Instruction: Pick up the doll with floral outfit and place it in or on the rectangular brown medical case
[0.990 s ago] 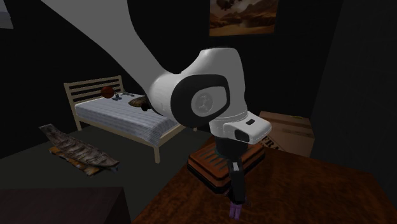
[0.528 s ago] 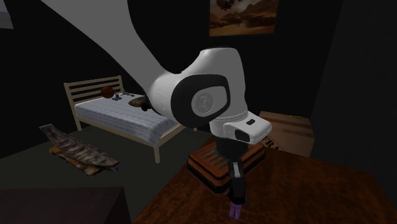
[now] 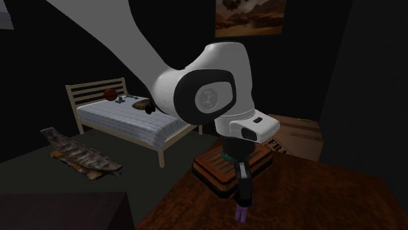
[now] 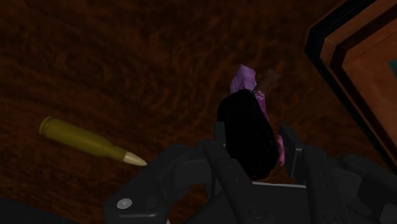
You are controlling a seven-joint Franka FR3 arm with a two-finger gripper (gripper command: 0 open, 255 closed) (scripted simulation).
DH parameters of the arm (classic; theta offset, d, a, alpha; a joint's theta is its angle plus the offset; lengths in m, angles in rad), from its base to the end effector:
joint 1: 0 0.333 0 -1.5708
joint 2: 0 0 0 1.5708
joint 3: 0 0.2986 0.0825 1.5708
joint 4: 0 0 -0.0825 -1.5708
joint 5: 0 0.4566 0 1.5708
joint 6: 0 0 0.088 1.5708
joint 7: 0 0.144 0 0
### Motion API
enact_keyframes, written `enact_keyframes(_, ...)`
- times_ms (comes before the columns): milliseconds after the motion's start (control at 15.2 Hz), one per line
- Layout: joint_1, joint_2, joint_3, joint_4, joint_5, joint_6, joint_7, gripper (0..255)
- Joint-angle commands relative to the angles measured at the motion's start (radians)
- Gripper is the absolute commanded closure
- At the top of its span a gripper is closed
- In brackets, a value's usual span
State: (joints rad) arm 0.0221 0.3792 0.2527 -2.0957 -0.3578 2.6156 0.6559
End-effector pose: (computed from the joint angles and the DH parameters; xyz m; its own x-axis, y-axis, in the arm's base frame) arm 0.6177 0.1817 0.1496 0.9751 -0.1059 0.1948 -0.1112 -0.9937 0.0166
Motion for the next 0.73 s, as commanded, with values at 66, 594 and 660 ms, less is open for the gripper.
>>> enact_keyframes(66, -0.008, -0.027, 0.013, 0.004, 0.02, -0.03, -0.017, 255)
enact_keyframes(594, -0.027, -0.102, 0.04, 0.018, 0.076, -0.114, -0.062, 255)
enact_keyframes(660, -0.029, -0.111, 0.043, 0.021, 0.083, -0.125, -0.068, 255)
